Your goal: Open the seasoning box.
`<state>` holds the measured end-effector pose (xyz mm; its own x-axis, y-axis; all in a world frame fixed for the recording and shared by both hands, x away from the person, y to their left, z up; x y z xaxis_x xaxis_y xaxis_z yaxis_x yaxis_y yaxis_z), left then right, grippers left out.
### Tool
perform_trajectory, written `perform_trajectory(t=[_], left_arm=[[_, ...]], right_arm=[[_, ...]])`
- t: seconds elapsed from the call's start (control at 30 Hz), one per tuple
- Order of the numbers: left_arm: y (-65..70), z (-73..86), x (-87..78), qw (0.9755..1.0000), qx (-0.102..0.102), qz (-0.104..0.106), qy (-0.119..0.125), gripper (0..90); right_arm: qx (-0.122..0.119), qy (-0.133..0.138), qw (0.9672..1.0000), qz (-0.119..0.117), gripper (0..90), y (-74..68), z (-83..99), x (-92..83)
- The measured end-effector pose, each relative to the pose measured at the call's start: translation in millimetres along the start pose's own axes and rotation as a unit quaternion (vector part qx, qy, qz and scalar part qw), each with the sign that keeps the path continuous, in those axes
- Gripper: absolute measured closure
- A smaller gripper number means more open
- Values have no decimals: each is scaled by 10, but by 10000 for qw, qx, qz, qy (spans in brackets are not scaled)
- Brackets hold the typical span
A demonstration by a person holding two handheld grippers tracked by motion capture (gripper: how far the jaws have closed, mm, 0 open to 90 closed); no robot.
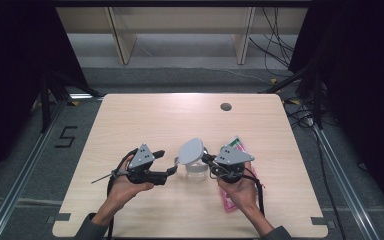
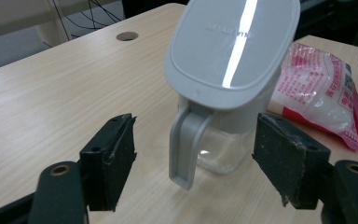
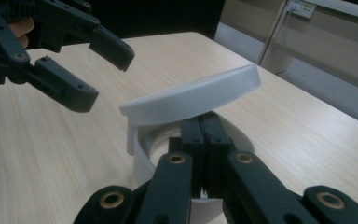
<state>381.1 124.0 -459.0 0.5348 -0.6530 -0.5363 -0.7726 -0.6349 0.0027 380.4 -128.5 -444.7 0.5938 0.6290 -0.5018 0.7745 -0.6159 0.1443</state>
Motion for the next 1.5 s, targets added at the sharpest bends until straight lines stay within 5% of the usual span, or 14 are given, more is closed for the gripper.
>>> perform_trajectory(t=[0.03,0.17,0.3,0.7,0.87,0.97,1.23,1.33,1.5], left_arm=[[-8,24,-17,10000,88,14,-11,283],[-32,124,-84,9997,-143,-203,70,254],[-61,211,-145,9993,-135,-339,69,238],[-141,399,-246,9985,-288,-466,45,223],[-129,411,-251,9985,-288,-464,40,223],[-107,417,-252,9986,-311,-412,73,223],[-22,447,-268,9992,-170,-372,42,200],[11,461,-247,9994,-183,-282,30,173],[30,482,-229,9994,-195,-280,-13,163]], right_arm=[[0,0,10000,0,900,0,0,0],[-76,56,9999,-37,900,-39,-63,30],[-196,72,9997,-104,900,-82,-129,62],[-416,49,9986,-323,898,-249,-217,229],[-322,80,9990,-307,893,-223,-218,199],[-214,125,9993,-262,880,-152,-221,142],[-18,-93,9995,293,739,319,46,-222],[337,-173,9980,500,600,560,223,-411],[700,-291,9952,625,472,728,334,-511]])
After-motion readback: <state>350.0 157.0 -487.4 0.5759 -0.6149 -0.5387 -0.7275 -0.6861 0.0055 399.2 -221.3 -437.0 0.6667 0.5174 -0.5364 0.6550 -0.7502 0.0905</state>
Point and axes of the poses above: each handheld gripper's, and its own axes: x roughly forward along the jaws, z roughly out of its underside, y roughly to its right, the point moved 2 cm from there along x, roughly forward along the jaws, and after that the axes turned 8 degrees about -y, right-handed, at the moved point
